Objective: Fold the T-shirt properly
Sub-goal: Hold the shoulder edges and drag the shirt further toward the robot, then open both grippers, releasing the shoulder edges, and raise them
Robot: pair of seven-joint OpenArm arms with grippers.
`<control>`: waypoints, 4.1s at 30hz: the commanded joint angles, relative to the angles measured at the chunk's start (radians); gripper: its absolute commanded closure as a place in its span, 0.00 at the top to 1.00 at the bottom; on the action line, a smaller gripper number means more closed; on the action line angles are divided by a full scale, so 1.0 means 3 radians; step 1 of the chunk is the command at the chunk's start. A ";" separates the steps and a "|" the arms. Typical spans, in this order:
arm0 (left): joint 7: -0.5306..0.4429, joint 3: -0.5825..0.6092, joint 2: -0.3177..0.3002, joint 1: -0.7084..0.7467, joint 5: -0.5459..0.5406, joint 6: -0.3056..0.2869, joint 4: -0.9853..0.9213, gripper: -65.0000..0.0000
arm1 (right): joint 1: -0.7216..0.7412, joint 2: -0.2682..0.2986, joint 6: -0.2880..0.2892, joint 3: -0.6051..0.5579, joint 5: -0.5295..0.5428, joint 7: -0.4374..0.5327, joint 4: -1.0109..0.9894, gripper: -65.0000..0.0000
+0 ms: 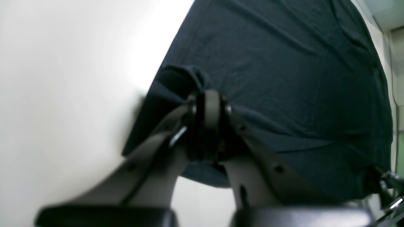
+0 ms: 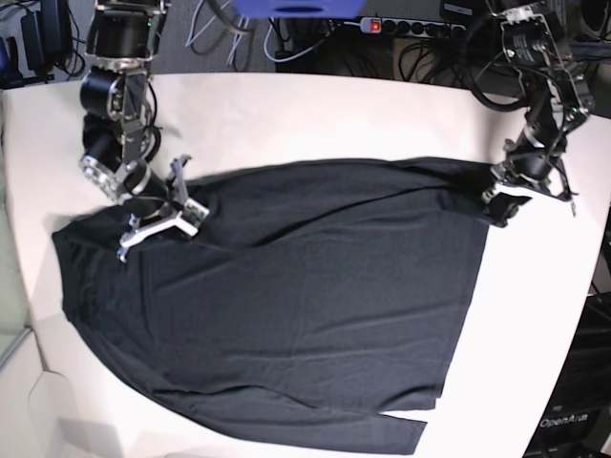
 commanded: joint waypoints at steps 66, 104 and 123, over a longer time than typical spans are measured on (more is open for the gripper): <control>0.0245 -0.0032 -0.0008 0.0672 -0.0067 0.0316 0.0644 0.00 | -0.0217 -0.0130 -0.0323 0.0425 0.0016 0.0022 0.0489 0.01; 0.0271 -0.0190 -0.0305 0.0007 0.0797 -0.0906 0.0343 0.00 | 0.0111 -0.0585 -0.0323 0.0522 0.0604 -0.1932 0.1077 0.18; 0.0726 -0.0221 0.0145 0.0232 0.0812 -0.0880 0.0302 0.00 | -0.0222 -0.0508 -0.0317 0.0844 0.1090 -0.1906 0.1036 0.01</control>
